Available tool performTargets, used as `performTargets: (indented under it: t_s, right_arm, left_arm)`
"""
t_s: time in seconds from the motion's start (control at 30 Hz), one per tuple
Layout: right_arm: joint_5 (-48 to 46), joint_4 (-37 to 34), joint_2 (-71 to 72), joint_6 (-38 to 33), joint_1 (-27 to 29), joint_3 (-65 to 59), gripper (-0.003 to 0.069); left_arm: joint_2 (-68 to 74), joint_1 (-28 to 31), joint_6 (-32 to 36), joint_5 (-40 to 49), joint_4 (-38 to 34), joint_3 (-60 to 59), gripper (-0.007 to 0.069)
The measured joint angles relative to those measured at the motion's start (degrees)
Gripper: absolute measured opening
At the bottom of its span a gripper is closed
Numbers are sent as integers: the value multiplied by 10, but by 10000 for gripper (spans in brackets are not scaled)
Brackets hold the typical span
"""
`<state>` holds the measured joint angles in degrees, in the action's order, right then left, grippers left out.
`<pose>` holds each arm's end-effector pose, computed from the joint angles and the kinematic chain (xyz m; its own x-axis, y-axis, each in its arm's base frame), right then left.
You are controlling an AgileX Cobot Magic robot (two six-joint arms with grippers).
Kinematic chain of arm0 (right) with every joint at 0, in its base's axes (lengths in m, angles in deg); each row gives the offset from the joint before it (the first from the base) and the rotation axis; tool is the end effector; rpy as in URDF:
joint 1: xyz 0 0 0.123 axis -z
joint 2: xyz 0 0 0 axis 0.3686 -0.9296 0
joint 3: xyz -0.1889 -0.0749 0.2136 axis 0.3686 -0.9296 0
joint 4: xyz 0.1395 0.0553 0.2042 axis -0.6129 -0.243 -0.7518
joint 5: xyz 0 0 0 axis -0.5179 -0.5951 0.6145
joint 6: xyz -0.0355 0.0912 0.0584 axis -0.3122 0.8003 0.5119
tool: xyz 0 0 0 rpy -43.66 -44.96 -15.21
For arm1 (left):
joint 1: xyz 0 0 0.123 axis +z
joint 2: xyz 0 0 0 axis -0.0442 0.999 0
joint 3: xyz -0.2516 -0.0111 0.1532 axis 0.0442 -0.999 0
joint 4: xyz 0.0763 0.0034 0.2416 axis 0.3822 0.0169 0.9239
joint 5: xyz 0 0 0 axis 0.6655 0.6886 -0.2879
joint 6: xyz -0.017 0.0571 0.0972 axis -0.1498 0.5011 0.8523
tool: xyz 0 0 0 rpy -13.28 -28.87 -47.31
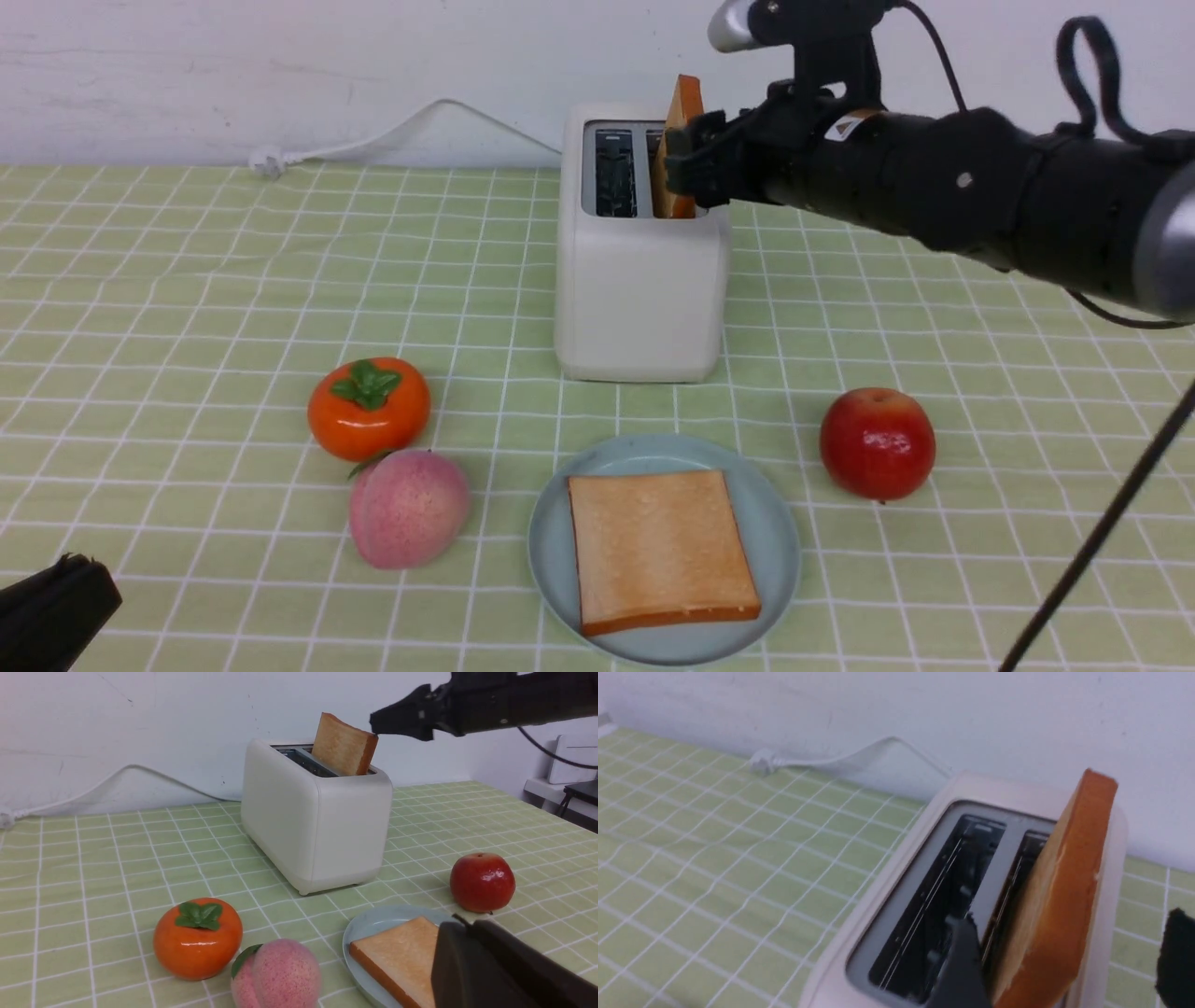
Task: Take toasted bread from bread machine on green coffee tablecloth place on plate.
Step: 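Grasp the toast slice in the toaster and pull it up out of the slot with the right gripper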
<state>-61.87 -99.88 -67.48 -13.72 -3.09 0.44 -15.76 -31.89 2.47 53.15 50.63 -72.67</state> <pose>0.4352 0.1944 0.3069 -0.2557 0.0025 -0.9667 -0.3497 0.9321 0.0949 0.0650 -0.0357 0.2695 -0.0577 -0.0980 -0.9935 0.4816 0.8690 -0.1137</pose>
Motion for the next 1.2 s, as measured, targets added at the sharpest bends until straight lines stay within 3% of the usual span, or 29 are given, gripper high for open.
performTargets:
  t_s: [0.13, 0.23, 0.4, 0.5, 0.6, 0.97, 1.07, 1.2]
  right_arm:
    - [21, -2, -36, -1, 0, 28, 553]
    - [24, -2, -63, -1, 0, 46, 507]
    - [25, -2, -81, -1, 1, 51, 337]
    - [34, -4, -81, -1, 1, 51, 187]
    - [45, -5, -81, -1, 1, 51, 116]
    - [37, -8, 1, -1, 0, 51, 114]
    - [-23, -8, 76, -1, 0, 52, 114]
    - [-273, 2, 189, 4, 3, 57, 114]
  left_arm:
    - [0, 0, 0, 0, 0, 0, -13]
    - [0, 0, 0, -1, 0, 0, -13]
    - [0, 0, 0, -1, 0, 0, -13]
    - [0, 0, 0, -1, 0, 0, -13]
    - [0, 0, 0, -1, 0, 0, -13]
    - [0, 0, 0, -2, 0, 0, -12]
    - [0, 0, 0, -2, 0, 0, -11]
    - [0, 0, 0, -1, 0, 0, -9]
